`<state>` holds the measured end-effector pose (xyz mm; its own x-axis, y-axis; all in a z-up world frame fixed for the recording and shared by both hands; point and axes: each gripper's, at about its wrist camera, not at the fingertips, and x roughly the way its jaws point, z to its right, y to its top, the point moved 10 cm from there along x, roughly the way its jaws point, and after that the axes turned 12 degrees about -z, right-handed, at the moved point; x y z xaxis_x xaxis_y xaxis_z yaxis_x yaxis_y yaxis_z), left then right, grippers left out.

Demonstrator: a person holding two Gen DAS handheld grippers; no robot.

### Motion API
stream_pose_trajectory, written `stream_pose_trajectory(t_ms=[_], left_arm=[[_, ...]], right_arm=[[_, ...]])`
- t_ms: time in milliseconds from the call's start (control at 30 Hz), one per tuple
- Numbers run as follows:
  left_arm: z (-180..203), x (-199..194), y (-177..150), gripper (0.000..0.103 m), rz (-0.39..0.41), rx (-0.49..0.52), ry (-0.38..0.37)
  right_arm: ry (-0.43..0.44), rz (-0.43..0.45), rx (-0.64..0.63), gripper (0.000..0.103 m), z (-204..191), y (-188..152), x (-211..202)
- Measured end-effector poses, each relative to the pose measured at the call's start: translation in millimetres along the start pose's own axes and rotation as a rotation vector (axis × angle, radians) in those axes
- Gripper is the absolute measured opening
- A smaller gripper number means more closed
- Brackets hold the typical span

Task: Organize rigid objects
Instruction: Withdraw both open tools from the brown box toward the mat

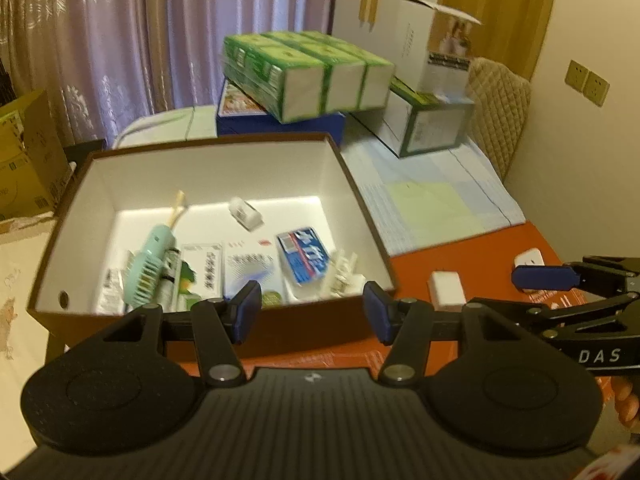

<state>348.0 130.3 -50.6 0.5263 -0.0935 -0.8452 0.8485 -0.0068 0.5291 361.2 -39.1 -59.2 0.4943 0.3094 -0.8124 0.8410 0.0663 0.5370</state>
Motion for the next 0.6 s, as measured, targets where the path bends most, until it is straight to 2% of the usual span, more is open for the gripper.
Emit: stream_pose_trajectory(t_ms=[600], left_arm=[[85.5,31.5,-38.5,0.052,-0.112,0.048,-0.047]], right_arm=[[-0.038,-0.081,0.071,0.071,75.7,-61.0,-23.5]])
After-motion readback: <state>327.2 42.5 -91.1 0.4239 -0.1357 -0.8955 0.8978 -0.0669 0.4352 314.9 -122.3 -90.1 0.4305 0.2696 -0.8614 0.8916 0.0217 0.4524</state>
